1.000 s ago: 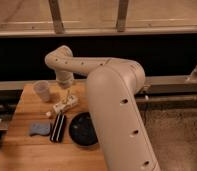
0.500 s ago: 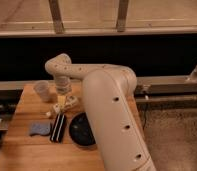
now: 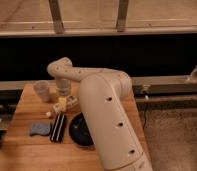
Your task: Place the bottle in the ceramic bowl
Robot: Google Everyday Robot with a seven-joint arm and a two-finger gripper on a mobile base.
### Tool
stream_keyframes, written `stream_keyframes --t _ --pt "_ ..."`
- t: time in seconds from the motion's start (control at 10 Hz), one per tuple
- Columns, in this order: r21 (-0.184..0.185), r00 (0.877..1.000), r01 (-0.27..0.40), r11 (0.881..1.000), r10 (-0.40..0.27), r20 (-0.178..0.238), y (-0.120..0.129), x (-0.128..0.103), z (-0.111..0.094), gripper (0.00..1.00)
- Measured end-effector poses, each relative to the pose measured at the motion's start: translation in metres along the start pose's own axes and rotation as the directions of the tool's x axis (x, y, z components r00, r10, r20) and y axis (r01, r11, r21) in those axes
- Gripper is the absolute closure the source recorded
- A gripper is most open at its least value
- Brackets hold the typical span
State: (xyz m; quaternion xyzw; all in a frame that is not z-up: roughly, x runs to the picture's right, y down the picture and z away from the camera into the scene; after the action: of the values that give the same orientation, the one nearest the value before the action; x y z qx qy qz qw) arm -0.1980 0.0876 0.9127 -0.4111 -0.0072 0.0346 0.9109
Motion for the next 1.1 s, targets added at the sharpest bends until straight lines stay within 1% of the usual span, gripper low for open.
stream_keyframes --t 0.2,0.3,0.4,0.5,0.8,1.0,1.1 --pt "-0.029 1.0 0.016 0.999 -0.017 -0.021 -0.004 -0.003 0.012 0.2" --pt "-0.039 0.999 0.017 0.999 -0.018 -0.028 -0.006 -0.002 0.016 0.22" --pt "-0.047 0.999 0.018 0.999 -0.02 -0.035 -0.007 -0.001 0.02 0.28" --pt "-0.053 0.999 0.022 0.998 -0.024 -0.04 -0.007 -0.001 0.022 0.4" --pt "-0.056 0.999 0.02 0.998 -0.022 -0.042 -0.007 0.003 0.023 0.72" --pt "-0.052 0.999 0.008 0.999 -0.009 -0.035 -0.007 0.008 0.019 0.89" --pt "-0.045 1.0 -0.002 0.999 0.001 -0.024 -0.008 0.01 0.014 0.99"
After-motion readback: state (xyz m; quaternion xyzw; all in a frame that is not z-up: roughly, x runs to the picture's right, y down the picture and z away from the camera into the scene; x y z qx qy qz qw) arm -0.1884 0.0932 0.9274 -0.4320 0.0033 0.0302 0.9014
